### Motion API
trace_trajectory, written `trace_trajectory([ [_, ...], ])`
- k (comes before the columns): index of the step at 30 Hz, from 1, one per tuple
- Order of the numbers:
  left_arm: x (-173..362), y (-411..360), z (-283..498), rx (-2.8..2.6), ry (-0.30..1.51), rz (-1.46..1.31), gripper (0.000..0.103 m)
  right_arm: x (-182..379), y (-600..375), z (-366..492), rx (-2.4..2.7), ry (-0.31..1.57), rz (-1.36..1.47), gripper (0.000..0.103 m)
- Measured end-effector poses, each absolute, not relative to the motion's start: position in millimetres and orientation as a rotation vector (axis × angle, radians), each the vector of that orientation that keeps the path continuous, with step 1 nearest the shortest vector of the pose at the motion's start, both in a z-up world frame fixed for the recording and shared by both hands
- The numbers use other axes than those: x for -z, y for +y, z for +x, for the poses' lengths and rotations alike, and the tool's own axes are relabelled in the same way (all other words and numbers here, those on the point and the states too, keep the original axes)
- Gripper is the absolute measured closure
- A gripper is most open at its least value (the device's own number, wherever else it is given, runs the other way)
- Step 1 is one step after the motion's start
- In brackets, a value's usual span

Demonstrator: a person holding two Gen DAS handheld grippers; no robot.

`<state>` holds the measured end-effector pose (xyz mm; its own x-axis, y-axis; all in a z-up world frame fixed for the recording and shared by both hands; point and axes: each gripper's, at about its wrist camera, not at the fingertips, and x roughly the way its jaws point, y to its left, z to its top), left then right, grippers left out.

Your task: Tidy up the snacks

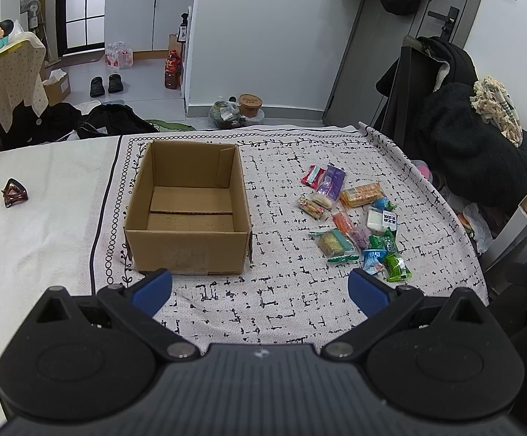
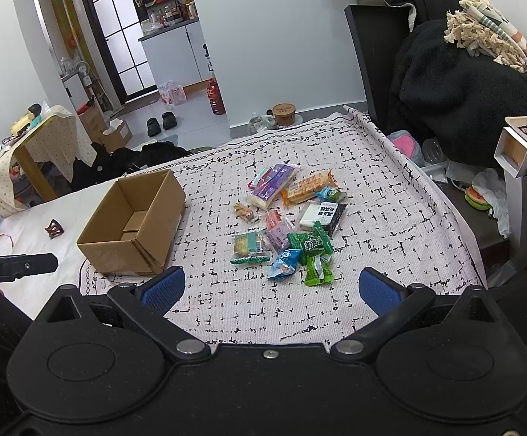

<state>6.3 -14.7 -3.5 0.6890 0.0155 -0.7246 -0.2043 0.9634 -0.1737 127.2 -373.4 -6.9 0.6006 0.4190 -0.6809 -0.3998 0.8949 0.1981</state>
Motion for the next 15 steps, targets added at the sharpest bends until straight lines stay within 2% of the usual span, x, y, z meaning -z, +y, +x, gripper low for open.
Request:
trace_trajectory([
  [15, -0.3, -13.3, 11.0, -0.072, 0.779, -0.211, 0.000, 9.8, -369.5, 131.8, -0.467, 0.809, 0.016, 0.000],
])
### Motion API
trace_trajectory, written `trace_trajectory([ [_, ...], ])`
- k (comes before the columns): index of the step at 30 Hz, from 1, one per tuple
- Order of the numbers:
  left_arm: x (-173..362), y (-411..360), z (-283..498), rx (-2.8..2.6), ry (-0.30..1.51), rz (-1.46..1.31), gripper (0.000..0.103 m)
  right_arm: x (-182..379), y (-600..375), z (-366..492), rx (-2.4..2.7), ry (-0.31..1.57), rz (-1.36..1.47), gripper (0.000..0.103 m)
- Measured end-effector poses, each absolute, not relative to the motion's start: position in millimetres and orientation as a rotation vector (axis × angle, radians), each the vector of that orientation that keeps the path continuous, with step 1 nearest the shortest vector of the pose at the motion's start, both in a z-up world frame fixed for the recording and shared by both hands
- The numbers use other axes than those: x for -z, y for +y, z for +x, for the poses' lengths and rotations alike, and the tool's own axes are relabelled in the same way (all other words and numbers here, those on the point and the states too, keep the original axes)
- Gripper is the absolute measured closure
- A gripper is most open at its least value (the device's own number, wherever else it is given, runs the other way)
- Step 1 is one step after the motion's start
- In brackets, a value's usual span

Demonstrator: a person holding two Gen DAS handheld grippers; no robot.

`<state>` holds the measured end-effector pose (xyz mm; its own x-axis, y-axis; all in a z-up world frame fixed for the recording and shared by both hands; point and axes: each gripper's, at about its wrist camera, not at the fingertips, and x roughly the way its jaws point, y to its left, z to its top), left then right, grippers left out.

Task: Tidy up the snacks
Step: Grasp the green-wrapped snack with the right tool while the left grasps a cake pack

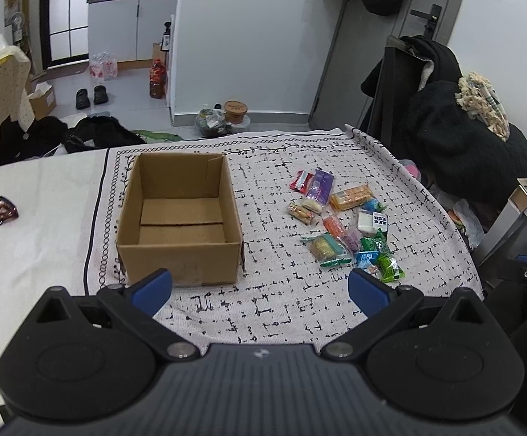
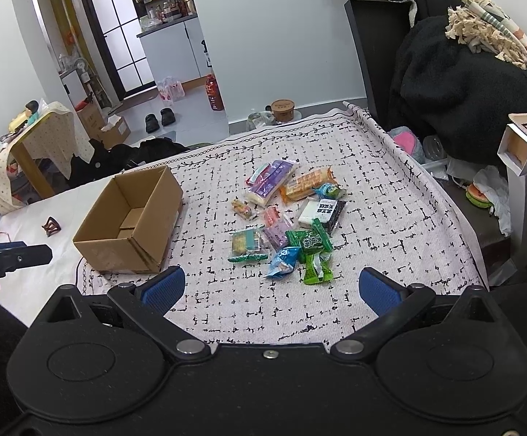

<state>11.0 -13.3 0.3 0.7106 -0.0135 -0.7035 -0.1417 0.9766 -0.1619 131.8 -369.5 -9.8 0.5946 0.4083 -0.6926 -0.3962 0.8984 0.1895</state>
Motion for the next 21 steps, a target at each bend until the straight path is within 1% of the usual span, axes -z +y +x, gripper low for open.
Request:
trace_trajectory([
  [13, 5, -16, 45, -0.024, 0.793, -0.162, 0.000, 30, -360, 151, -0.455, 0.840, 0.003, 0.000],
  [21, 15, -19, 76, 0.035, 0.832, -0.118, 0.000, 45, -362, 167, -0.430, 0.869, 0.006, 0.001],
])
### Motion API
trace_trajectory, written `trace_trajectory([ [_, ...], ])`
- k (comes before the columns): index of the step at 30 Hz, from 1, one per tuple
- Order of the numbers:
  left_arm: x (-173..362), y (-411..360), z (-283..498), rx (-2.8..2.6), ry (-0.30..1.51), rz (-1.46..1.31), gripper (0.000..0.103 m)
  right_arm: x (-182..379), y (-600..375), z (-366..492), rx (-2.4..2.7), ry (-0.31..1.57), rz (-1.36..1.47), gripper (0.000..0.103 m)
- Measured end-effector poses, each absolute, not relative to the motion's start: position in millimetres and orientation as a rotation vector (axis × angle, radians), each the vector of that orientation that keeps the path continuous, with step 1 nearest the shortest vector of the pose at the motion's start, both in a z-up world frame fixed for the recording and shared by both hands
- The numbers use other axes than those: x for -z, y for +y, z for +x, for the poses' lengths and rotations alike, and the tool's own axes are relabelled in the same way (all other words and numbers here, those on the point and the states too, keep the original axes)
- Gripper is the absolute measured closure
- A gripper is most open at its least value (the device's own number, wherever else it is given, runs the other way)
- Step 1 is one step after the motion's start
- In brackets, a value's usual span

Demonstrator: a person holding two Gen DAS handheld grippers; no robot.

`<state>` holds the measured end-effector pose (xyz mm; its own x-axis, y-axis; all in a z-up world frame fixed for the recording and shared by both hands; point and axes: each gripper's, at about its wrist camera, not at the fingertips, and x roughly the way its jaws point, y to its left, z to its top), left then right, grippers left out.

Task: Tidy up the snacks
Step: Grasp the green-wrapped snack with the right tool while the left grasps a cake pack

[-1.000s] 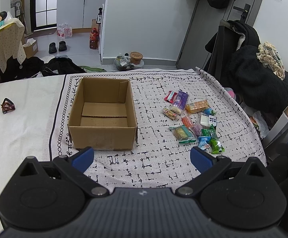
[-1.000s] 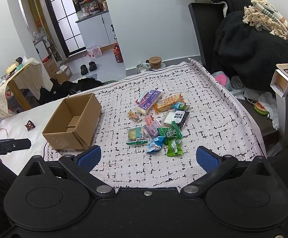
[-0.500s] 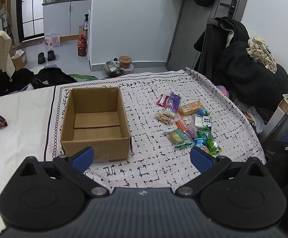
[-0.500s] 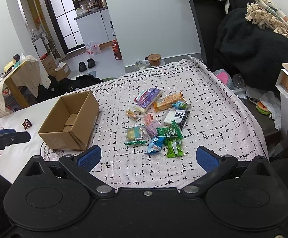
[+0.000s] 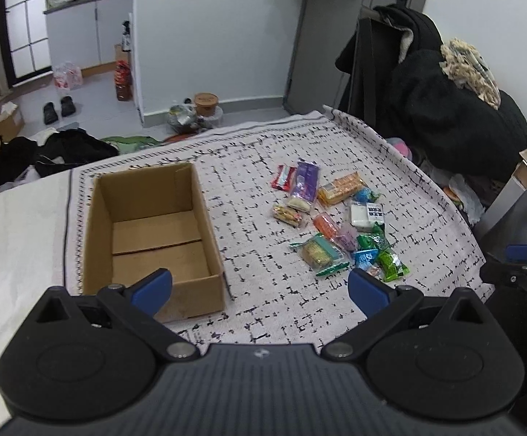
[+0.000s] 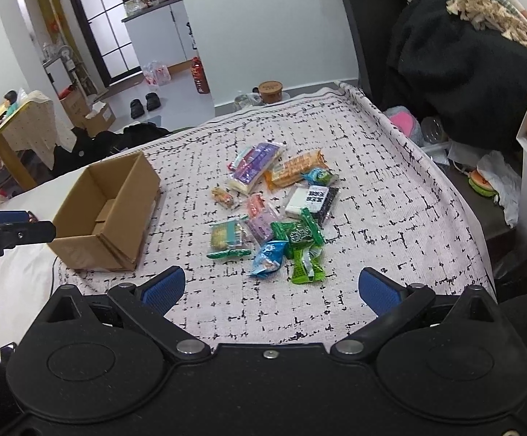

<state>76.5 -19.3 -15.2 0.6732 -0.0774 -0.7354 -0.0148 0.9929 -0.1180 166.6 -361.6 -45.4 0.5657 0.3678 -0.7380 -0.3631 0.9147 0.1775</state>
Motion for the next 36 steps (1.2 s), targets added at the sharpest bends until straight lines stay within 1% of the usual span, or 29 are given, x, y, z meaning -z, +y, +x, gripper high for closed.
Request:
trace_trajectory([
  [2, 18, -22, 84, 0.050, 0.841, -0.104, 0.000, 50, -363, 172, -0.424, 0.876, 0.015, 0.004],
  [7, 28, -26, 105, 0.083, 0.870, -0.069, 0.001, 64, -367, 187, -0.411, 0.919, 0.047, 0.016],
  [10, 33, -26, 115, 0.095, 0.880, -0.053, 0.001, 72, -368, 196, -0.403, 0.943, 0.063, 0.021],
  [26, 63, -49, 182, 0.191, 0.933, -0.023, 0.003, 115, -363, 243, -0.348, 1.064, 0.100, 0.035],
  [32, 81, -64, 206, 0.222, 0.966, -0.022, 0.003, 127, -361, 259, -0.345, 1.092, 0.109, 0.039],
  [36, 94, -75, 219, 0.237, 0.989, -0.024, 0.003, 136, -361, 268, -0.340, 1.121, 0.116, 0.043],
])
